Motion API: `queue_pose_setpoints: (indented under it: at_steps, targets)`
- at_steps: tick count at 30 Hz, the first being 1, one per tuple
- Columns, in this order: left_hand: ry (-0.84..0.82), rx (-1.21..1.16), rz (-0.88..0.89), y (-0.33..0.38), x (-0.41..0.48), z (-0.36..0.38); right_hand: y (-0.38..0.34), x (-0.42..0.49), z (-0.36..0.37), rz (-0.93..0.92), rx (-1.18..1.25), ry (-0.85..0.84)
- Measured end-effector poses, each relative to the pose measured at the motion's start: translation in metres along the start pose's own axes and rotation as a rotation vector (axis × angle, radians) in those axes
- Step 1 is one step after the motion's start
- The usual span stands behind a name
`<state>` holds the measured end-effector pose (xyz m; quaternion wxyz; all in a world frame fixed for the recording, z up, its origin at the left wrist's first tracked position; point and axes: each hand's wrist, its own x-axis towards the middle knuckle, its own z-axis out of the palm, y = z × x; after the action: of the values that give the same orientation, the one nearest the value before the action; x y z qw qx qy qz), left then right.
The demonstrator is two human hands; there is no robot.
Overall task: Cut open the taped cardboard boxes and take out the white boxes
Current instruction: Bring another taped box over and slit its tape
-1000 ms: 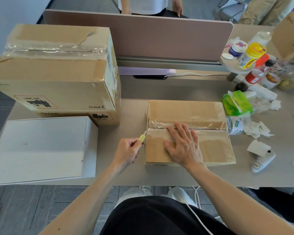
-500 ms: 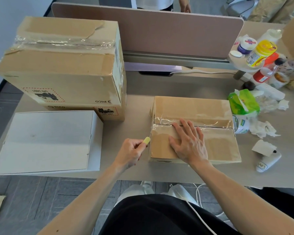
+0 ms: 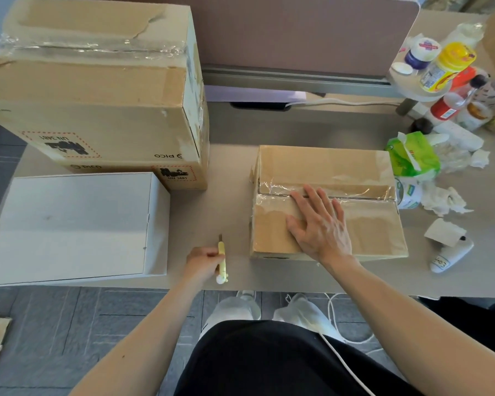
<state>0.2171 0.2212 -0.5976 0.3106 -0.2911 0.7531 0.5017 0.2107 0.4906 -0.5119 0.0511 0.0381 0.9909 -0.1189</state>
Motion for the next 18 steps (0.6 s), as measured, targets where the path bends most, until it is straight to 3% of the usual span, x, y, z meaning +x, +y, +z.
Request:
queue_pose_setpoints:
  at_steps: [7, 13, 15, 18]
  targets:
    - [0.006, 0.291, 0.054, 0.001, 0.005, 0.004, 0.001, -0.001, -0.001, -0.007, 0.023, 0.007]
    - [0.104, 0.328, 0.060, 0.019, -0.011, 0.002, 0.001, -0.001, -0.002, -0.014, 0.029, -0.010]
    - [0.182, 0.295, 0.187, 0.045, -0.023, 0.003, 0.002, -0.001, -0.003, -0.028, 0.063, -0.013]
    - [0.235, 0.144, 0.549, 0.109, -0.028, 0.005, 0.007, 0.002, -0.007, -0.033, 0.159, -0.006]
